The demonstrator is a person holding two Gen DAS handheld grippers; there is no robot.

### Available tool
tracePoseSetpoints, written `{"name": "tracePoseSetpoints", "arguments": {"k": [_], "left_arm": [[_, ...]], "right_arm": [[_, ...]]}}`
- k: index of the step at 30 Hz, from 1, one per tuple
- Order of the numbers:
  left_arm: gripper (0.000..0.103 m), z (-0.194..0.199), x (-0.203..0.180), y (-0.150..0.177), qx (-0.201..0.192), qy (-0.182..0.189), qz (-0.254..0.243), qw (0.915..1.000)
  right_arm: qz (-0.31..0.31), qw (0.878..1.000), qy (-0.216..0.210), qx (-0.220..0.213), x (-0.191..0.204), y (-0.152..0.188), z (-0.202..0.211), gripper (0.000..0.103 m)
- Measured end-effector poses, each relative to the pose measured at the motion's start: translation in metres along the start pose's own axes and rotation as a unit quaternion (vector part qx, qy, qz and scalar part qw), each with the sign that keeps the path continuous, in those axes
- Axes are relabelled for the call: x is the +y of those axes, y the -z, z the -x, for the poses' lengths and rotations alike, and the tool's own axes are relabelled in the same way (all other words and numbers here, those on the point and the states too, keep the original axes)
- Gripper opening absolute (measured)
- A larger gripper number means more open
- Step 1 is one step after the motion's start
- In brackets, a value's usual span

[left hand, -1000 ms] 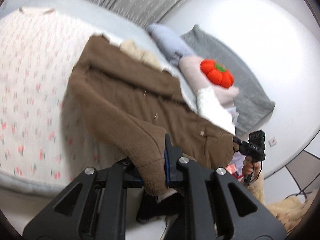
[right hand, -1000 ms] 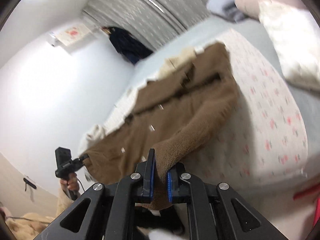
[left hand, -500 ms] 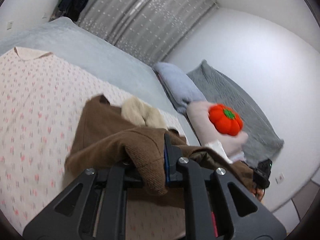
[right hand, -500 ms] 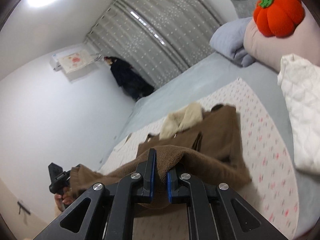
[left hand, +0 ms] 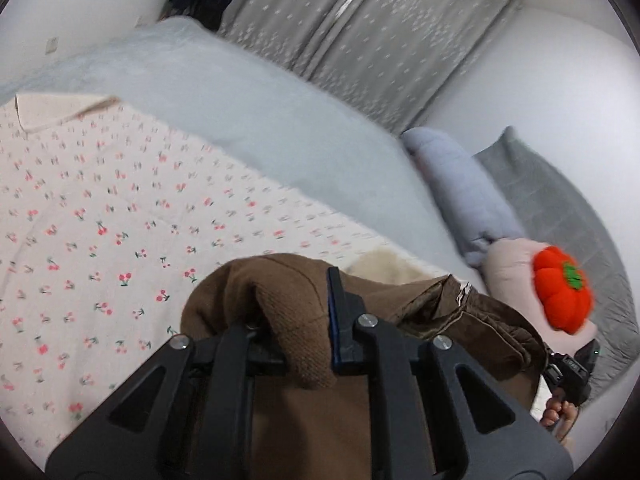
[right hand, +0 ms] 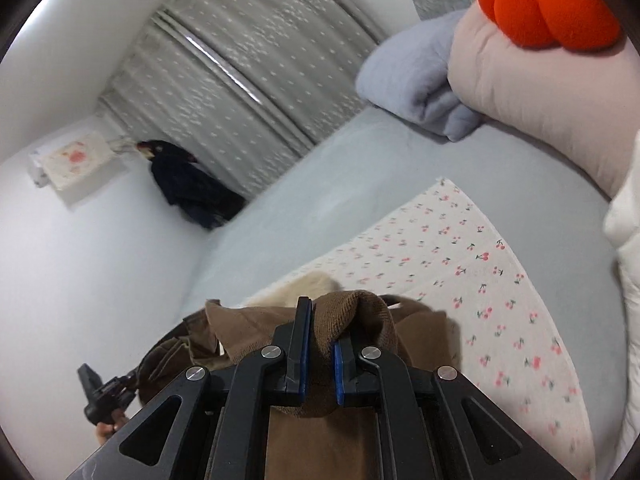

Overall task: Fold large clothes
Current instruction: 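Fold the coat side over toward the collar with the left tool while the right tool holds the edge, then release the coat and open both tools above the folded bundle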

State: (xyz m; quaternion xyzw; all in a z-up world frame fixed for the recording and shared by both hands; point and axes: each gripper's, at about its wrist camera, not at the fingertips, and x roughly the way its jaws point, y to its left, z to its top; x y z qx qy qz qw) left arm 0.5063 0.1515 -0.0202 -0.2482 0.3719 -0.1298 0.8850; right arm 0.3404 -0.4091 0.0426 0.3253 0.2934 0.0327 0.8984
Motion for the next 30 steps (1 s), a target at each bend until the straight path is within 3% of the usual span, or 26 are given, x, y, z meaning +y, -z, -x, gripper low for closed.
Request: {"name": "tracePoseSetpoints", "arguments": {"k": [4,7,10,13,15,17,18,19,21,25,27,29,30], "left_arm": [[0.016,-0.058,0.036,0.005,0.009,-0.013,0.045,0.9989],[0.018,-0.091,0.063,0.016,0.016,0.012,0.068,0.9975],[0.019,-0.100,0.082,0.026,0.011,0.054,0.103,0.9932],[0.022,-0.092,0.082,0.022,0.027,0.070,0.109,0.9913],[0.029,-0.079,0.070,0.019,0.036,0.061,0.083,0.9940],[0.050,-0.059,0.053,0.016,0.026,0.040,0.042,0.9980],[0.071,-0.048,0.044,0.014,0.011,0.021,0.017,0.9996],[0.082,-0.037,0.034,0.013,-0.010,0.004,-0.010,0.9999],[0.084,-0.023,0.017,0.013,-0.039,-0.029,-0.064,0.9968],[0.084,-0.020,-0.017,0.020,-0.025,-0.067,-0.163,0.9840],[0.084,-0.028,-0.028,0.025,-0.007,-0.073,-0.196,0.9779],[0.085,-0.040,-0.036,0.032,0.007,-0.091,-0.230,0.9688],[0.085,-0.044,-0.036,0.034,0.012,-0.099,-0.241,0.9653]], "right_arm": [[-0.014,0.999,0.035,0.019,-0.035,-0.002,-0.071,0.009],[-0.034,0.998,0.045,0.023,-0.070,0.003,-0.110,0.009],[-0.062,0.997,0.035,0.031,-0.099,0.014,-0.138,0.007],[-0.101,0.994,-0.008,0.036,-0.119,0.017,-0.144,0.008],[-0.113,0.992,-0.032,0.042,-0.122,0.014,-0.135,0.012],[-0.085,0.995,-0.028,0.046,-0.112,0.010,-0.123,0.017],[-0.066,0.997,-0.022,0.046,-0.105,0.007,-0.119,0.018],[-0.037,0.998,-0.010,0.045,-0.094,0.005,-0.112,0.022],[0.013,0.999,0.013,0.040,-0.069,0.001,-0.101,0.026],[0.065,0.997,0.036,0.030,-0.039,0.002,-0.086,0.030],[0.079,0.996,0.040,0.016,-0.030,0.003,-0.082,0.041],[0.074,0.996,0.043,-0.007,-0.027,0.003,-0.072,0.074],[0.063,0.996,0.049,-0.036,-0.031,-0.001,-0.068,0.076]]}}
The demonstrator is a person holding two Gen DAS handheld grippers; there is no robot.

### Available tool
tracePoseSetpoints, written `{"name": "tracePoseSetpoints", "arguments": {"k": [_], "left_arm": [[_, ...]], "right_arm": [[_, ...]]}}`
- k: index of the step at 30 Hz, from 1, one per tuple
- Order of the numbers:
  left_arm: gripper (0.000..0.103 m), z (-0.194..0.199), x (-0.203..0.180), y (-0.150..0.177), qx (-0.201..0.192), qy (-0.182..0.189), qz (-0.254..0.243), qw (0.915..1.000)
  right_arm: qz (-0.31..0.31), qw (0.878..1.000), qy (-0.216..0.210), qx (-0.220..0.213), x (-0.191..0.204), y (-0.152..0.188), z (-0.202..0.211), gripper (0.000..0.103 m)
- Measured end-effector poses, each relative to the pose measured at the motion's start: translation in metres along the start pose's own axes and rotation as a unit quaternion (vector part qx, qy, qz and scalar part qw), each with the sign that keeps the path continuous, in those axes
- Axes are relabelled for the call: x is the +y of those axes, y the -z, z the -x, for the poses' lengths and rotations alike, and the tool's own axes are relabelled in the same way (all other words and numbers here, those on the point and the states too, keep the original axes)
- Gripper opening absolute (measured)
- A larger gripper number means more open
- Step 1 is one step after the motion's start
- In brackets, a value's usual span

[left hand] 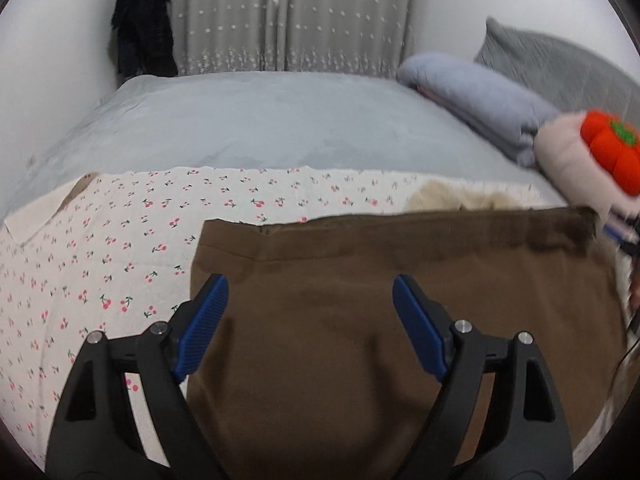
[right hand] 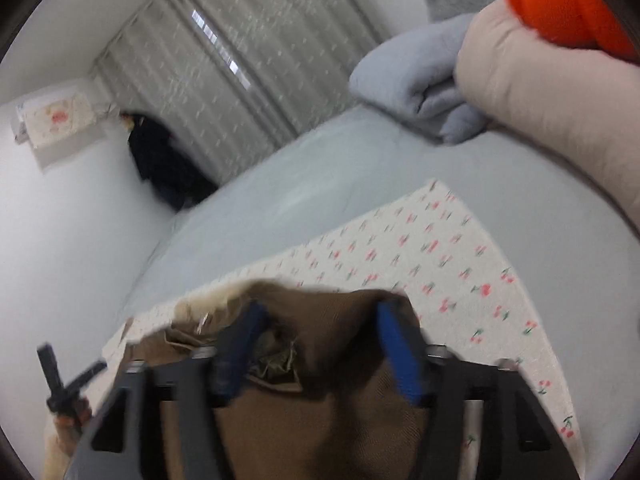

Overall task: Fold large clothes
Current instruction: 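Release the coat and open both tools above the folded bundle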

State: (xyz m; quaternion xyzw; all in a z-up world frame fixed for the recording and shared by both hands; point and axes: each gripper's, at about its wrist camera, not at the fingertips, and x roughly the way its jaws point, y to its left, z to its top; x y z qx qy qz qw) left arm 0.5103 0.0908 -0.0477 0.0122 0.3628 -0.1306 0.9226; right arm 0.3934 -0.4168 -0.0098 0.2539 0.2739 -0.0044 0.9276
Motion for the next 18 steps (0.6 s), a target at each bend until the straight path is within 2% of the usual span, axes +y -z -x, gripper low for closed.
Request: {"name": "tracePoseSetpoints", "arguments": {"k": [2,4,7,9,11,14,16,18], "left_arm": [[0.085,-0.012,-0.002,0.002,0.012,-0.013,-0.008,0.9998],[0.084,-0.023,-0.002,0.006,0.029,-0.014,-0.010,0.9994],[0.084,-0.043,-0.002,0.006,0.048,-0.014,-0.009,0.9987],[0.085,-0.057,0.003,0.006,0.055,-0.035,-0.004,0.9978],[0.086,-0.065,0.013,0.004,0.060,-0.055,0.007,0.9966],[0.088,-0.070,0.055,0.004,0.083,-0.089,0.081,0.9892],[0.088,-0.060,0.074,0.007,0.095,-0.084,0.119,0.9848],[0.088,-0.032,0.083,0.012,0.092,-0.065,0.125,0.9857]], "right_arm": [[-0.025,1.000,0.006,-0.016,-0.010,-0.006,0.003,0.076],[-0.023,1.000,0.005,-0.004,-0.009,-0.008,0.004,0.076],[0.102,0.994,0.026,0.033,0.031,0.006,-0.008,0.075],[0.157,0.985,0.044,0.062,0.052,0.017,-0.026,0.074],[0.180,0.977,0.078,0.090,0.057,0.025,-0.053,0.073],[0.165,0.968,0.147,0.120,0.032,0.030,-0.088,0.072],[0.102,0.976,0.147,0.128,0.003,0.028,-0.090,0.072],[0.067,0.980,0.152,0.112,-0.009,0.022,-0.070,0.073]]}}
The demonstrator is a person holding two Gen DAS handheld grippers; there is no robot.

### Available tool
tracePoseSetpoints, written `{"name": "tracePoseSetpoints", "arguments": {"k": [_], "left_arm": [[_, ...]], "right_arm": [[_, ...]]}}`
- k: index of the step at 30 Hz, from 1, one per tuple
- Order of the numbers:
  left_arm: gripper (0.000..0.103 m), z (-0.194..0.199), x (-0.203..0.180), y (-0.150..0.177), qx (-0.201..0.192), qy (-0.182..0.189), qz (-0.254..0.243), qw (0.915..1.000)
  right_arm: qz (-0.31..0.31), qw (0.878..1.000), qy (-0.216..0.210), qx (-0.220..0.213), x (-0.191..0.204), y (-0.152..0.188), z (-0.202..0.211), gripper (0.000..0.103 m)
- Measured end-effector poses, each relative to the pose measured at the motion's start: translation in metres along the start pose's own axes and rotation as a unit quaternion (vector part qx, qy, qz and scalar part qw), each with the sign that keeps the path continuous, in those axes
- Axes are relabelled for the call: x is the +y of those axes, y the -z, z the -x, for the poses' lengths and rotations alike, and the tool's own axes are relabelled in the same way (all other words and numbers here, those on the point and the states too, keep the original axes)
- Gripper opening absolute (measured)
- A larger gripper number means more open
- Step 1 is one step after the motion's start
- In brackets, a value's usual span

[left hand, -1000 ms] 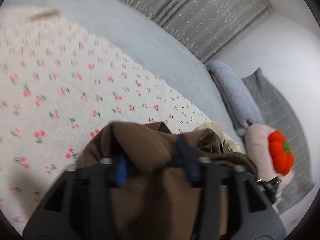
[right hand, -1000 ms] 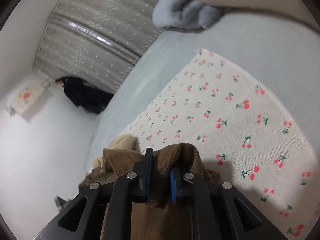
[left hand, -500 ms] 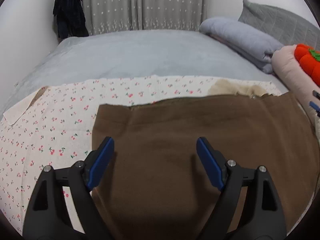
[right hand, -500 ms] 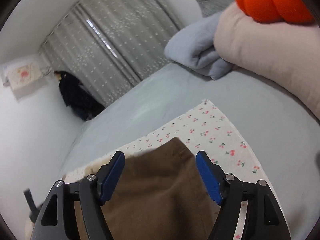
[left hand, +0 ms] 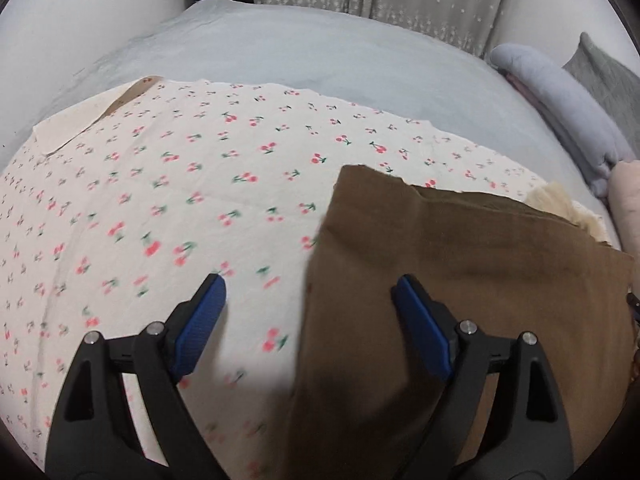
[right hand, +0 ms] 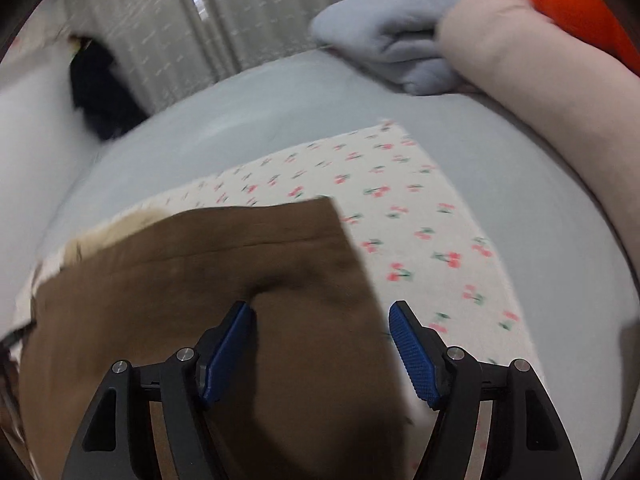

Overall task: Fold large clothes
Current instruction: 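Release the coat and open both tools above the folded bundle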

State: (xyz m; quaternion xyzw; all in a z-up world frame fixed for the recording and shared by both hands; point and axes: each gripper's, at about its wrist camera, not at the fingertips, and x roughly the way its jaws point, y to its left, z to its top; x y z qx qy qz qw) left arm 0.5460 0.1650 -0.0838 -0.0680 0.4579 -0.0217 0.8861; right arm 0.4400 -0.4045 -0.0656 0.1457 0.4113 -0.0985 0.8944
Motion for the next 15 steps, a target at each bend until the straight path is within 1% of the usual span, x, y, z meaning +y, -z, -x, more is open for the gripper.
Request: {"name": "tracePoseSetpoints", "arguments": {"k": [2,4,6,7,8,10,13,15], "left_arm": [[0.088,0.026,0.005,0.013,-0.003,0.006,-0.011,0.9999],[0.088,0.047,0.008,0.027,0.008,0.015,-0.014,0.9998],[0.088,0.071,0.011,0.050,0.028,0.029,-0.004,0.9992],[0.088,0.081,0.011,0.060,0.035,0.037,0.001,0.9987],[0.088,0.094,0.012,0.076,0.045,0.050,0.010,0.9976],[0.088,0.114,0.013,0.101,0.052,0.064,0.026,0.9963],[0.088,0.135,0.016,0.130,0.046,0.074,0.062,0.9943],[0.088,0.149,0.018,0.152,0.039,0.092,0.088,0.9911]], "right_arm": [[0.006,1.000,0.008,-0.003,-0.005,0.003,0.022,0.074],[0.012,1.000,0.004,-0.003,-0.008,0.011,0.048,0.074],[0.013,1.000,0.001,0.006,-0.010,0.026,0.077,0.079],[0.012,1.000,0.001,0.011,-0.011,0.035,0.089,0.084],[0.010,1.000,-0.001,0.014,-0.012,0.041,0.099,0.084],[0.007,1.000,-0.011,0.018,-0.012,0.062,0.122,0.084],[-0.003,0.999,-0.029,0.031,-0.011,0.090,0.146,0.085],[-0.001,0.999,-0.033,0.036,-0.008,0.108,0.159,0.085]]}}
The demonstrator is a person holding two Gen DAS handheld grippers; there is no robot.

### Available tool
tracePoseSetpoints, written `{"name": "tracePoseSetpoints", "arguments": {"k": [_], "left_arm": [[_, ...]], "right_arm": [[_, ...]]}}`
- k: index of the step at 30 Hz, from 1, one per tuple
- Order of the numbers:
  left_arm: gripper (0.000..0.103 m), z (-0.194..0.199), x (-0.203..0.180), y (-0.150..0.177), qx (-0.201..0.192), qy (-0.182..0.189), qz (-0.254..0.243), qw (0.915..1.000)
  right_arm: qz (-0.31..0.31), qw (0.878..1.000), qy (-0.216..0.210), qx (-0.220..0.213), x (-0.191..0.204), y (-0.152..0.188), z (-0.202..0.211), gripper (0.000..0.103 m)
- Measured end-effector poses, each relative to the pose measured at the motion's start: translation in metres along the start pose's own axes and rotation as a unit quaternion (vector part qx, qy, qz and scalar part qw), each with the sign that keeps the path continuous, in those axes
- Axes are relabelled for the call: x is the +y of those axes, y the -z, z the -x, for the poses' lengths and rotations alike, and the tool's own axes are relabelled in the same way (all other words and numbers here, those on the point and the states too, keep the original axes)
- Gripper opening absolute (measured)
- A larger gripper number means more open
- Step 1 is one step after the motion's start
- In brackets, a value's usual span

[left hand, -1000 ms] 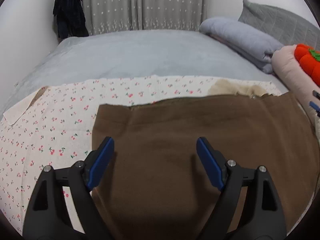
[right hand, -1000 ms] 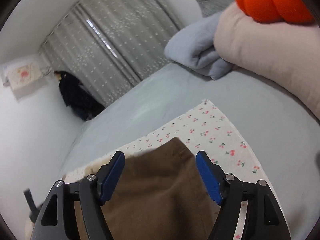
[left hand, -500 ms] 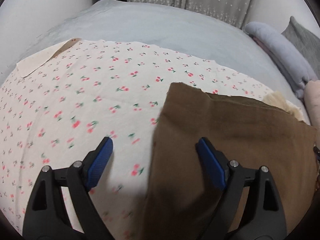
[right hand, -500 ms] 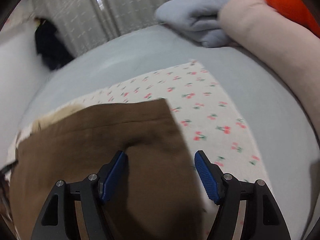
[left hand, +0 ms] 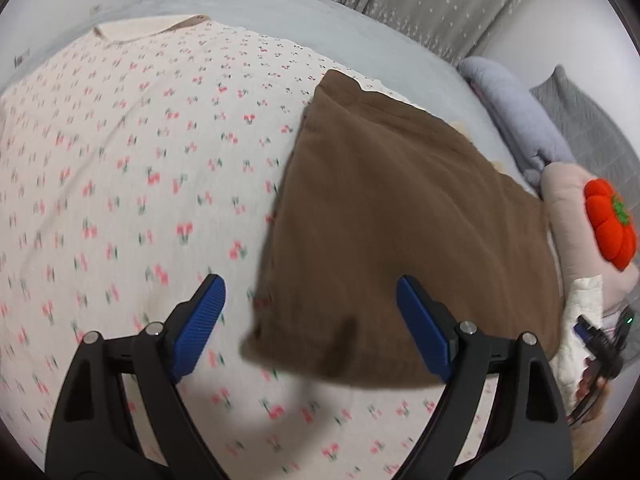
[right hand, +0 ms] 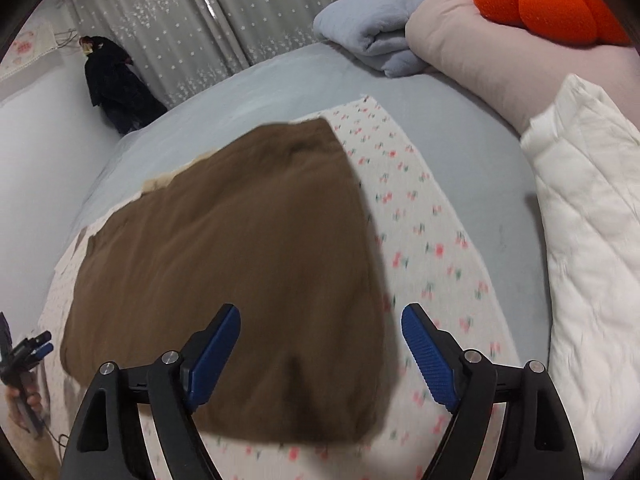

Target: Fold large clothes

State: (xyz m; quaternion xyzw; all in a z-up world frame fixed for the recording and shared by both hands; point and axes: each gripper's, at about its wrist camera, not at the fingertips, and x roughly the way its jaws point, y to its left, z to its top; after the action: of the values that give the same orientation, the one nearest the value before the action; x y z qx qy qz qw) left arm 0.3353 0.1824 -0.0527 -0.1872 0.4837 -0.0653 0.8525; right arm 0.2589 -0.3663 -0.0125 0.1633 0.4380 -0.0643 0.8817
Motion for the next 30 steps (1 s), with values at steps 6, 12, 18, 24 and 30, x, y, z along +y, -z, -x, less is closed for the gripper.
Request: {"name": "tracePoseSetpoints", "arguments": {"k": [6,12,18,24,30], "left_arm": [[0.088,-0.005,0.009,0.043,0.018,0.063,0.078,0.9948],[0.088,-0.046,0.015,0.060,0.036,0.108,0.147,0.9825],[0.087,-0.065,0.017,0.044,-0.023,0.159,0.201,0.9662],[0.042,-0.084,0.011,0.032,-0.056,0.138,0.239,0.9595],[0.019,-0.049,0.003,0.024,-0.085,0.154,0.252,0.9517]], "right_arm": [[-0.039,0.999,-0.028,0.022,0.000,0.058,0.016,0.087],[-0.163,0.978,-0.128,0.040,-0.026,0.094,-0.005,0.089],[-0.252,0.950,-0.183,0.008,-0.041,0.086,-0.045,0.088],[-0.271,0.952,-0.143,-0.024,-0.033,0.059,-0.063,0.074],[-0.267,0.949,-0.147,-0.076,-0.024,0.047,-0.036,0.025]]}}
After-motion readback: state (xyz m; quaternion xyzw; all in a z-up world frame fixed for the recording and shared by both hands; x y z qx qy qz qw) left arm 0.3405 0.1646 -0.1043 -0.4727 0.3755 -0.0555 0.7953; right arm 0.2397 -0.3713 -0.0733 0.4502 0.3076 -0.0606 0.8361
